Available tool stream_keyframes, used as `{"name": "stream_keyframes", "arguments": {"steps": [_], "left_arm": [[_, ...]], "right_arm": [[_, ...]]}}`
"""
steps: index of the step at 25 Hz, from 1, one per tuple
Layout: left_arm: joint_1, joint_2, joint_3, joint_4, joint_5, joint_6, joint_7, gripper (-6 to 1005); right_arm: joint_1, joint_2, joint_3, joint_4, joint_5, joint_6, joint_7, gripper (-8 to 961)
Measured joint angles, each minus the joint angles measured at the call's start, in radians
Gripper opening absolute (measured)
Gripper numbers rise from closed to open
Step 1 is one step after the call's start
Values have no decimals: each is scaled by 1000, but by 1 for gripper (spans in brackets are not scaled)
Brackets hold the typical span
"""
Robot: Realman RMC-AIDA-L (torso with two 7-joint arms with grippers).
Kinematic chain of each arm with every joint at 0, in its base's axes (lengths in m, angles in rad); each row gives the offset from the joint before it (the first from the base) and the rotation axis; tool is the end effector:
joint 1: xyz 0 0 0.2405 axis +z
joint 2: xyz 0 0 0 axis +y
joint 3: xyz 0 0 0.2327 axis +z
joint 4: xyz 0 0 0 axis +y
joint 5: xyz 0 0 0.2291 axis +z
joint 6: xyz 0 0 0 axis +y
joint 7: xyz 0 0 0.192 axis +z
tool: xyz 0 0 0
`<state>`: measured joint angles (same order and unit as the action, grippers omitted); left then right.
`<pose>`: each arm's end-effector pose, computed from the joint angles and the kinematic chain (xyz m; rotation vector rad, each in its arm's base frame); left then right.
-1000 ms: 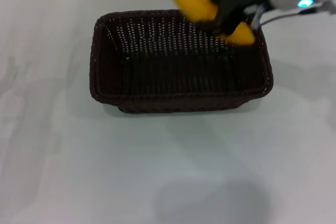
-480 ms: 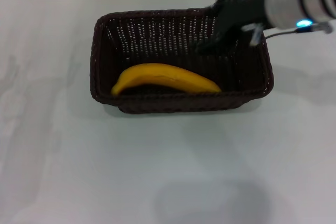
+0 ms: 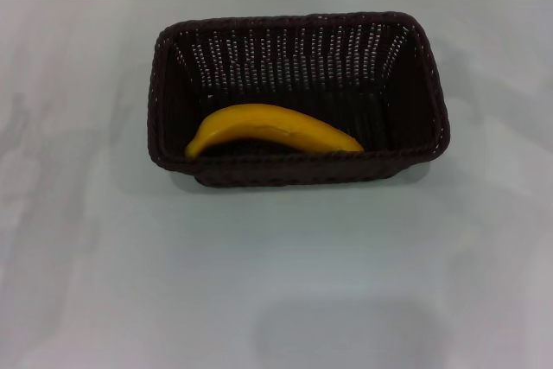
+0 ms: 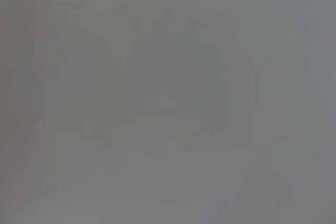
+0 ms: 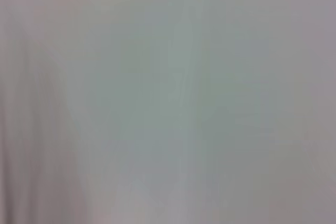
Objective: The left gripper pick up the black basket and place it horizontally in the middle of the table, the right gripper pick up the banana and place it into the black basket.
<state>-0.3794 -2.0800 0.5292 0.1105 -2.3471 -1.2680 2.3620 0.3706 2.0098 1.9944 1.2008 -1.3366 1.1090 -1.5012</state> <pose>-0.3688 0.3551 0.0576 -1.2720 -0.8766 -1.0577 0.1242 0.4230 0.0856 -2.2681 0.3917 0.9919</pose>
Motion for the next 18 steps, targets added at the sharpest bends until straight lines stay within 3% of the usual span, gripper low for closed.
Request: {"name": "stream_keyframes", "arguments": {"steps": [4, 7, 13, 18], "left_arm": [[3, 0, 0, 0, 0, -1, -5, 873], [-2, -1, 0, 0, 0, -1, -5, 873], [4, -1, 0, 0, 1, -1, -3, 873], [0, -2, 0, 0, 8, 8, 5, 873]], "right_arm": [[-14, -3, 111, -393, 440, 129, -327, 817], [-15, -2, 207, -618, 596, 200, -542, 817], [-28, 2, 259, -815, 630, 96, -960, 814], [-29, 3, 262, -912, 685, 23, -1121, 815]]}}
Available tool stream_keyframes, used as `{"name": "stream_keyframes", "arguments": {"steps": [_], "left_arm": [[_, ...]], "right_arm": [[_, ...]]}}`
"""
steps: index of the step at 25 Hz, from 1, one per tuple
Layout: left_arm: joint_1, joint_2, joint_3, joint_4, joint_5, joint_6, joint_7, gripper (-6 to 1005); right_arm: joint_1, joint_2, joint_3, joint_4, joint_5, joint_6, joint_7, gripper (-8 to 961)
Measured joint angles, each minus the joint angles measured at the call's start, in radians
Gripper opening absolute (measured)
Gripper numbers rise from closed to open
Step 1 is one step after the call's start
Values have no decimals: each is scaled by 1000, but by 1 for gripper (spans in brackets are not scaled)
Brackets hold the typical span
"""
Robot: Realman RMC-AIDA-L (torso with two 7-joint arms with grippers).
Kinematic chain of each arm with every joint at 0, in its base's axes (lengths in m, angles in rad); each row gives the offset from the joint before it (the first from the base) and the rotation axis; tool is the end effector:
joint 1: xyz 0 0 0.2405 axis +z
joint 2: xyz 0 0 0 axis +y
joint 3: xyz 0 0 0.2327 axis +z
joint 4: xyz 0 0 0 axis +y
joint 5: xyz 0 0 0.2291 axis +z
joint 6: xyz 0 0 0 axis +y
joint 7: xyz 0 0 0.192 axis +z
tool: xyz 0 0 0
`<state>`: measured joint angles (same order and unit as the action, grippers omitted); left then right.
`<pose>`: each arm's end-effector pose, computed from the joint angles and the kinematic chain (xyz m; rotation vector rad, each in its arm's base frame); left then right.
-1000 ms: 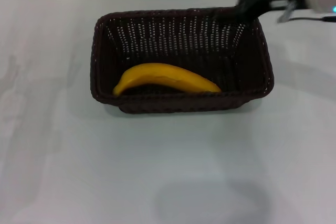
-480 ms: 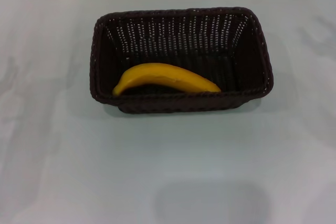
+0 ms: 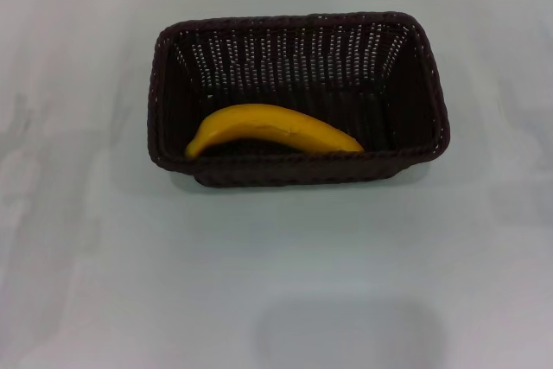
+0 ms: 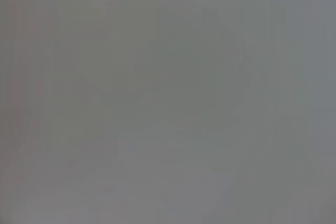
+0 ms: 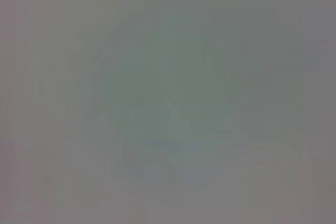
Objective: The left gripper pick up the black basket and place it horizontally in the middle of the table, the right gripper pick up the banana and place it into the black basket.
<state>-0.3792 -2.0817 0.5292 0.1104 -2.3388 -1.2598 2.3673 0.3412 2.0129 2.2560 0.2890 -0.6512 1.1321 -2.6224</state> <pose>-0.3693 0.3552 0.0547 -1.2813 -0.8815 -1.0459 0.3622 0.3810 0.0831 -1.5315 0.5362 0.7096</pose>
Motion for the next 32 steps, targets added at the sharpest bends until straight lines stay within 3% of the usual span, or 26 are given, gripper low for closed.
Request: {"name": "stream_keyframes", "arguments": {"steps": [32], "left_arm": [[2, -2, -10, -5, -24, -39, 36, 872]], "right_arm": [[23, 3, 0, -18, 17, 1, -10, 822]]}}
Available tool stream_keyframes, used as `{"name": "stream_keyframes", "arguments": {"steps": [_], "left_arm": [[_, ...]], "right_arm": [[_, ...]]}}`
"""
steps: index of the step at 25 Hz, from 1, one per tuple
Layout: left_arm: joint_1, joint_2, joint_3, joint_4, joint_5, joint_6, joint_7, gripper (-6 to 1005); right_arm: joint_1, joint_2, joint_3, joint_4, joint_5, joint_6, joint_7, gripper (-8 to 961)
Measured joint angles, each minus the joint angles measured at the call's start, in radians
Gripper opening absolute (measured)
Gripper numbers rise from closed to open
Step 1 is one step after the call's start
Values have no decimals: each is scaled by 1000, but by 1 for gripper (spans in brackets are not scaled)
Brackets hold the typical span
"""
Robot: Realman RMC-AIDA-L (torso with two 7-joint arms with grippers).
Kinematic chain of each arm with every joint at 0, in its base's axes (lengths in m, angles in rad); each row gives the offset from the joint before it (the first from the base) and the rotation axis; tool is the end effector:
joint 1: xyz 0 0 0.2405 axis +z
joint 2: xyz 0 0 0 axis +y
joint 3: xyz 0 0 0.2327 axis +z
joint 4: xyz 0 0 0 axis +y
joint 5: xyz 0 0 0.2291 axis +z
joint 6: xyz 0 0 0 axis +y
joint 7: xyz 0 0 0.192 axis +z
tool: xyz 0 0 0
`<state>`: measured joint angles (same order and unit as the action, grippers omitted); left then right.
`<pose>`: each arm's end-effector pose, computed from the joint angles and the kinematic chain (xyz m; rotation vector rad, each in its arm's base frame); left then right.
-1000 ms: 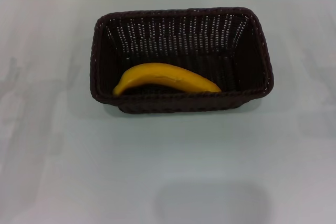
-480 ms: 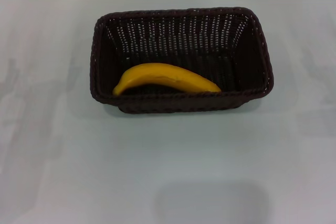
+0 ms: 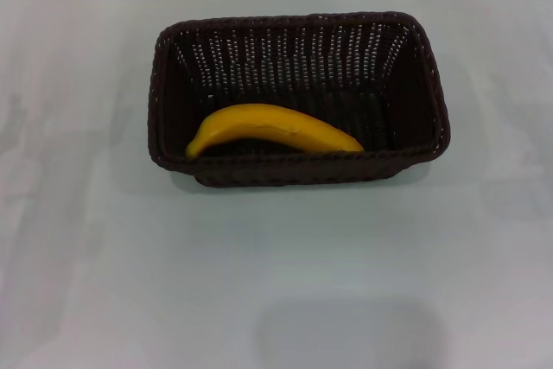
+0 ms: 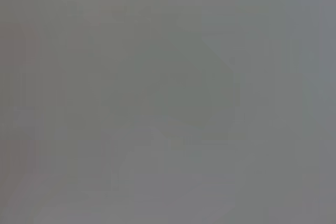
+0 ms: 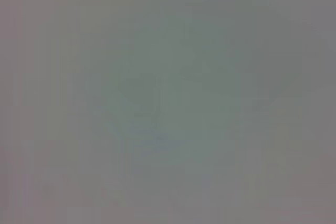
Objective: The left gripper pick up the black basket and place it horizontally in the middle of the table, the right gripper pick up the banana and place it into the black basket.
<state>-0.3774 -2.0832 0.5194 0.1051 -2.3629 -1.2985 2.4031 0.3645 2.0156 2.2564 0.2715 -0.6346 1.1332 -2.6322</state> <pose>-0.3667 0.3523 0.0614 -1.2589 -0.8318 -1.0531 0.3568 0.3868 0.0805 -1.5267 0.5359 0.7245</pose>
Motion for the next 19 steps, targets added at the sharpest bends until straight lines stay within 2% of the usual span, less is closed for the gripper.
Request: {"name": "stream_keyframes", "arguments": {"steps": [19], "left_arm": [[7, 0, 3, -5, -29, 3, -4, 872]], "right_arm": [[10, 0, -2, 2, 1, 3, 0, 818]]}}
